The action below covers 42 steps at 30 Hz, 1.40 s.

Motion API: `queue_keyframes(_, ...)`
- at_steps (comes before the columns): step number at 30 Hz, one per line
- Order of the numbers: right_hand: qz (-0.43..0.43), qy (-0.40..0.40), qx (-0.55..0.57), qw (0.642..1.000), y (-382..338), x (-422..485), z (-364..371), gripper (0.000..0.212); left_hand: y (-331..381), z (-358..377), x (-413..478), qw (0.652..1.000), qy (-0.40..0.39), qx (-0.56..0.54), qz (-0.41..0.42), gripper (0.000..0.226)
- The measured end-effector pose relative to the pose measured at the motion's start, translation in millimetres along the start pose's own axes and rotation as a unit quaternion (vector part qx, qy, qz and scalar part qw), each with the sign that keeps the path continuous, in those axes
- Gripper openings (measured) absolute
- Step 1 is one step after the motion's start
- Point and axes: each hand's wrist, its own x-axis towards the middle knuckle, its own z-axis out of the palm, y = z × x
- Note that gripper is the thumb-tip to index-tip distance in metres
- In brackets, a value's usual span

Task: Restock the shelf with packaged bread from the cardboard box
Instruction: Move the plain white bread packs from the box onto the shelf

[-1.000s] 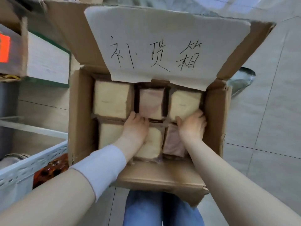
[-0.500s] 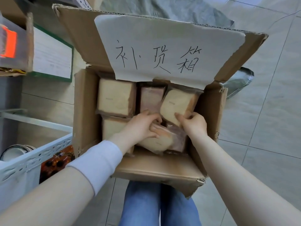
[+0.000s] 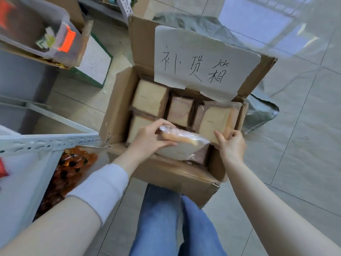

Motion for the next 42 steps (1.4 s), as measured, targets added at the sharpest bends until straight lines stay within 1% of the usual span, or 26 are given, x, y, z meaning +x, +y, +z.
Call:
queue_keyframes(2, -0.028, -0.016, 0.022, 0.999, -4.0, -24.7, -19.6, 0.031, 24.1, -24.0, -41.8, 0.99, 0.114, -0.084, -0.002, 0.039)
queue_keyframes(4, -0.061, -0.044, 0.048, 0.996, -11.0, -59.9, -44.6, 0.025, 48.9, -48.8, -92.4, 0.962, 0.21, -0.174, 0.001, 0.037)
queue_keyframes(6, -0.072, -0.1, 0.094, 0.988, -22.2, -104.9, -71.0, 0.02, 73.4, -73.7, -149.2, 0.925, 0.299, -0.235, 0.001, 0.034)
queue_keyframes(8, -0.085, -0.177, 0.123, 0.973, -42.2, -159.3, -95.4, 0.028, 99.5, -102.2, -213.2, 0.891, 0.371, -0.26, 0.014, 0.039)
queue_keyframes(10, -0.109, -0.255, 0.12, 0.953, -65.5, -209.7, -111.2, 0.031, 122.7, -132.0, -271.9, 0.862, 0.427, -0.272, 0.036, 0.034)
queue_keyframes(12, -0.142, -0.32, 0.094, 0.932, -93.3, -267.5, -118.5, 0.025, 142.3, -170.2, -336.7, 0.835, 0.483, -0.259, 0.055, 0.016)
queue_keyframes(13, -0.172, -0.344, 0.081, 0.919, -108.7, -296.9, -119.0, 0.026, 150.1, -191.8, -367.7, 0.822, 0.506, -0.252, 0.063, 0.007)
queue_keyframes(14, -0.206, -0.367, 0.066, 0.905, -123.8, -326.4, -117.3, 0.029, 155.5, -214.0, -399.6, 0.81, 0.528, -0.245, 0.071, 0.004)
queue_keyframes(16, -0.267, -0.41, 0.043, 0.871, -151.7, -385.2, -107.7, 0.031, 161.9, -256.5, -463.0, 0.786, 0.568, -0.226, 0.089, 0.006)
queue_keyframes(19, -0.322, -0.471, 0.042, 0.82, -185.0, -474.9, -82.2, 0.021, 156.3, -310.7, -555.8, 0.742, 0.634, -0.188, 0.108, 0.007)
queue_keyframes(21, -0.354, -0.503, 0.048, 0.787, -200.6, -530.9, -59.0, 0.015, 139.0, -336.8, -607.9, 0.717, 0.665, -0.178, 0.11, 0.005)
queue_keyframes(22, -0.361, -0.52, 0.053, 0.773, -206.5, -557.8, -46.0, 0.015, 125.6, -347.7, -631.2, 0.71, 0.675, -0.173, 0.104, 0.006)
queue_keyframes(24, -0.379, -0.538, 0.05, 0.752, -217.3, -606.7, -15.4, 0.015, 93.3, -369.5, -671.8, 0.702, 0.688, -0.165, 0.084, 0.007)
queue_keyframes(27, -0.401, -0.551, 0.038, 0.731, -231.2, -668.9, 34.2, 0.006, 43.6, -403.1, -714.5, 0.695, 0.699, -0.164, 0.044, 0.008)
queue_keyframes(28, -0.409, -0.547, 0.037, 0.73, -236.0, -686.8, 51.8, 0.009, 29.0, -417.3, -723.9, 0.691, 0.704, -0.164, 0.032, 0.009)
queue_keyframes(30, -0.423, -0.521, 0.038, 0.74, -248.2, -719.5, 88.2, 0.016, 1.8, -449.0, -736.1, 0.682, 0.712, -0.167, 0.015, 0.01)
queue_keyframes(33, -0.442, -0.494, 0.052, 0.747, -276.2, -763.0, 142.6, 0.009, -30.8, -501.4, -739.7, 0.67, 0.725, -0.161, 0.003, 0.011)
queue_keyframes(35, -0.458, -0.487, 0.062, 0.741, -302.5, -787.3, 184.6, 0.018, -50.3, -541.9, -735.2, 0.651, 0.738, -0.181, 0.017, 0.033)
queue_keyframes(36, -0.465, -0.487, 0.069, 0.736, -316.0, -798.4, 206.9, 0.025, -58.3, -562.9, -731.6, 0.641, 0.743, -0.189, 0.025, 0.039)
queue_keyframes(38, -0.47, -0.49, 0.091, 0.729, -342.3, -817.8, 254.0, 0.031, -75.2, -603.9, -722.5, 0.628, 0.755, -0.185, 0.031, 0.037)
queue_keyframes(40, -0.475, -0.488, 0.105, 0.725, -365.2, -837.0, 302.5, 0.029, -93.8, -642.1, -713.2, 0.613, 0.769, -0.18, 0.028, 0.031)
queue_keyframes(42, -0.476, -0.471, 0.118, 0.733, -381.2, -851.3, 344.0, 0.029, -111.1, -673.4, -703.7, 0.608, 0.774, -0.179, 0.022, 0.026)
